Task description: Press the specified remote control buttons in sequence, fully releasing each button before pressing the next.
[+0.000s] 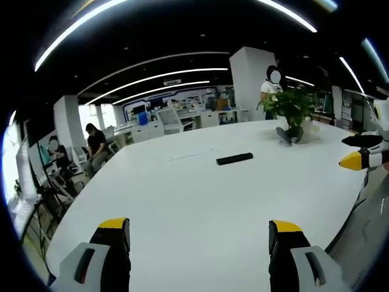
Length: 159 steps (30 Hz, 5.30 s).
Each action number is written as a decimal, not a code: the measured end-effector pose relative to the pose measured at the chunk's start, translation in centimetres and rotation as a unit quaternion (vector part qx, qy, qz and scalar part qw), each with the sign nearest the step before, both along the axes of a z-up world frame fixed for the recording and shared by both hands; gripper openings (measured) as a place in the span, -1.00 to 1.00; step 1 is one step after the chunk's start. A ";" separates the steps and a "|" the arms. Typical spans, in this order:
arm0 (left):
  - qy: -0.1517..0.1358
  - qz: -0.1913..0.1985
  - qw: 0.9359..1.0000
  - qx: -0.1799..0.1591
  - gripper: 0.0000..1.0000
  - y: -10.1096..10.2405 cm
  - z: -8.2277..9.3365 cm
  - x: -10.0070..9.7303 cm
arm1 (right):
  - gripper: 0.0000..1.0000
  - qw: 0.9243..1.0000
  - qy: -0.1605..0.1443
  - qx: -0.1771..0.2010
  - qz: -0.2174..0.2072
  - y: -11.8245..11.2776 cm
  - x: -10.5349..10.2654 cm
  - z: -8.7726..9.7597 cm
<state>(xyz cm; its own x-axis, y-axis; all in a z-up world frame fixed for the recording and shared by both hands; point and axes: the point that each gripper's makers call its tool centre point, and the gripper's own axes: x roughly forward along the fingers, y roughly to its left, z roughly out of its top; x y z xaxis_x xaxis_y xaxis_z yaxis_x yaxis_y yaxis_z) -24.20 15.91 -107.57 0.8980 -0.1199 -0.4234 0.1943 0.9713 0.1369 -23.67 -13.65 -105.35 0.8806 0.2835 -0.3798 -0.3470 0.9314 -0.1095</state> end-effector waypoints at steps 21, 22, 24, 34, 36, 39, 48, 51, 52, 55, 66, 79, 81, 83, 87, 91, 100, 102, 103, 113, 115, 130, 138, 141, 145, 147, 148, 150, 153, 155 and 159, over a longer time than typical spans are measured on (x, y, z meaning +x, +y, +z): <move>-0.026 -0.048 0.998 -0.039 0.97 -1.4 6.6 4.9 | 0.32 1.000 0.015 0.007 0.020 0.8 -0.3 -0.4; -0.023 -0.056 0.997 -0.042 0.97 -1.7 6.6 5.4 | 0.27 1.000 0.018 0.010 0.022 0.9 -0.4 -0.5; -0.019 -0.064 0.997 -0.040 0.97 -2.1 6.8 6.4 | 0.16 0.999 0.026 0.013 0.024 1.0 -0.4 -0.7; -0.017 -0.131 0.991 -0.010 0.92 -5.4 8.1 11.0 | -0.24 0.998 0.048 0.016 0.034 1.3 -0.9 -1.2; -0.012 -0.144 0.989 -0.010 0.91 -6.1 7.9 11.8 | -0.27 0.998 0.050 0.014 0.034 1.3 -0.9 -1.3; -0.002 -0.159 0.987 -0.014 0.89 -6.9 7.8 13.1 | -0.31 0.998 0.058 0.012 0.035 1.3 -0.9 -1.6; 0.019 -0.192 0.981 -0.008 0.81 -9.0 7.9 16.5 | -0.49 0.997 0.073 0.008 0.033 1.2 -1.0 -2.1; 0.024 -0.202 0.979 0.000 0.81 -9.7 7.7 17.5 | -0.50 0.997 0.077 0.004 0.032 1.1 -1.0 -2.2; 0.025 -0.205 0.978 0.001 0.81 -9.9 7.7 17.8 | -0.52 0.996 0.080 0.002 0.033 1.2 -1.0 -2.4; 0.034 -0.217 0.976 0.002 0.79 -10.7 7.5 19.0 | -0.55 0.996 0.085 -0.002 0.036 1.3 -1.1 -2.5; 0.058 -0.263 0.962 0.032 0.71 -13.5 5.8 22.9 | -0.65 0.995 0.097 -0.011 0.032 1.0 -1.3 -3.1; 0.086 -0.296 0.949 0.066 0.60 -14.8 3.0 27.7 | -0.83 0.991 0.125 -0.028 0.033 1.1 -1.6 -4.1; 0.088 -0.306 0.946 0.065 0.60 -15.0 2.5 28.5 | -0.86 0.991 0.127 -0.027 0.032 1.1 -1.6 -4.1; 0.100 -0.313 0.942 0.072 0.58 -15.1 1.6 29.1 | -0.89 0.990 0.131 -0.029 0.032 1.0 -1.6 -4.3; 0.109 -0.330 0.933 0.096 0.45 -15.2 0.2 30.4 | -0.92 0.989 0.137 -0.035 0.036 1.2 -1.7 -4.5; 0.134 -0.349 0.919 0.123 0.45 -15.3 -1.4 31.3 | -0.94 0.988 0.143 -0.038 0.036 1.1 -1.6 -4.6; 0.179 -0.397 0.880 0.191 0.35 -16.2 -4.9 33.6 | -0.97 0.986 0.160 -0.042 0.032 0.8 -1.2 -5.2; 0.184 -0.413 0.869 0.201 0.35 -16.7 -5.6 33.6 | -0.98 0.986 0.161 -0.043 0.031 0.7 -1.1 -5.2; 0.188 -0.425 0.860 0.211 0.33 -16.9 -6.1 33.5 | -0.98 0.985 0.163 -0.045 0.031 0.7 -1.1 -5.3; 0.220 -0.457 0.809 0.297 0.14 -15.8 -10.4 33.9 | -0.98 0.983 0.175 -0.048 0.032 0.5 -1.6 -5.9; 0.226 -0.458 0.802 0.312 0.11 -15.6 -10.9 34.2 | -0.99 0.983 0.175 -0.051 0.031 0.5 -1.7 -5.9; 0.323 -0.488 0.768 0.258 -0.03 -15.6 -11.3 33.9 | -1.00 0.981 0.184 -0.055 0.027 0.5 -2.1 -6.3; 0.340 -0.501 0.747 0.273 -0.17 -15.9 -11.5 33.4 | -1.00 0.981 0.184 -0.055 0.026 0.4 -2.0 -6.2; 0.346 -0.495 0.747 0.278 -0.25 -15.9 -11.6 33.3 | -1.00 0.981 0.186 -0.056 0.027 0.5 -2.0 -6.3; 0.349 -0.498 0.740 0.289 -0.39 -16.0 -11.7 32.8 | -1.00 0.981 0.184 -0.055 0.028 0.5 -1.9 -6.2; 0.351 -0.500 0.734 0.298 -0.46 -16.0 -11.8 32.6 | -1.00 0.981 0.183 -0.056 0.028 0.5 -1.9 -6.2; 0.351 -0.502 0.731 0.303 -0.52 -15.9 -11.8 32.5 | -1.00 0.981 0.183 -0.056 0.028 0.5 -1.9 -6.2; 0.350 -0.500 0.732 0.303 -0.52 -15.9 -11.8 32.5 | -1.00 0.981 0.182 -0.056 0.029 0.5 -1.8 -6.1; 0.347 -0.496 0.737 0.299 -0.53 -15.9 -11.8 32.4 | -1.00 0.982 0.180 -0.055 0.026 0.4 -1.8 -6.1; 0.347 -0.492 0.742 0.296 -0.53 -15.9 -11.8 32.2 | -1.00 0.982 0.180 -0.055 0.025 0.4 -1.7 -6.0; 0.345 -0.482 0.751 0.291 -0.54 -15.9 -11.9 31.6 | -1.00 0.982 0.180 -0.055 0.026 0.4 -1.8 -6.1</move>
<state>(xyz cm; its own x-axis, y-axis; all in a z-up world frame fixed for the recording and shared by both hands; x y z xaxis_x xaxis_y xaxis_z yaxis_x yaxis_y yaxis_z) 7.43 0.02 -119.44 0.0562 -0.1889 -0.9804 0.9884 0.1490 0.0280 -25.46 -13.26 -111.44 0.6690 0.2635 -0.6950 -0.4282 0.9009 -0.0706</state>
